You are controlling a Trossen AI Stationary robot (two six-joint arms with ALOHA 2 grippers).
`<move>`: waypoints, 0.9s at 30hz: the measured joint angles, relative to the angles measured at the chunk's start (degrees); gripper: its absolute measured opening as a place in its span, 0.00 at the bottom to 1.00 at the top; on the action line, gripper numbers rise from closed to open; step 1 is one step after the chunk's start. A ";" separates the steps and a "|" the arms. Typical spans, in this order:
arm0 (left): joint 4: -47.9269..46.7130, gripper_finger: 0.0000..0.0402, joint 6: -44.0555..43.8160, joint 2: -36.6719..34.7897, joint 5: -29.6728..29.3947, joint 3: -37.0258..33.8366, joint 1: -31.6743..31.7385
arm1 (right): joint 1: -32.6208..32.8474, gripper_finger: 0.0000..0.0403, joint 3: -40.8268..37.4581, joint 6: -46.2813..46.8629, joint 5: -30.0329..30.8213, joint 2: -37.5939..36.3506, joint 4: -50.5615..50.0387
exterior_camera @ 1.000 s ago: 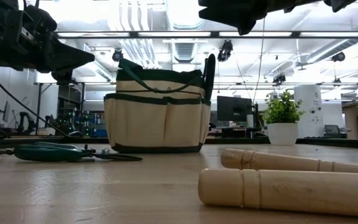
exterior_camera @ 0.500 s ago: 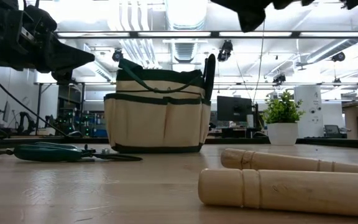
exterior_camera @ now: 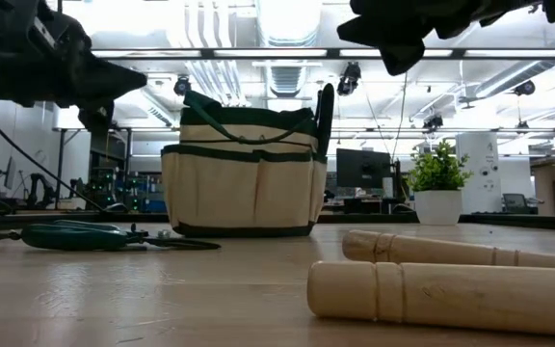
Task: Pick & Place Garden tools in Gardening bag
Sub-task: Put the green shear scissors into the brown gardening bag
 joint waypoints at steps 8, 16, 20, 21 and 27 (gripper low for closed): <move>-0.27 0.03 -7.76 0.52 1.54 2.41 -0.57 | 0.00 0.35 -2.33 -0.02 1.49 0.00 0.16; -6.98 0.04 -3.42 8.22 2.99 4.53 -10.37 | -0.02 0.31 -4.52 2.07 4.35 0.00 0.20; -9.94 0.12 -3.63 13.84 -0.20 7.19 -16.19 | -0.02 0.30 -4.70 2.99 4.35 0.00 0.23; -10.13 0.14 -3.91 15.30 -1.27 7.85 -17.65 | -0.02 0.29 -4.73 3.02 4.35 0.00 0.22; -18.68 0.29 -7.48 24.63 -3.81 12.61 -25.72 | -0.02 0.27 -4.81 3.02 4.78 0.00 0.79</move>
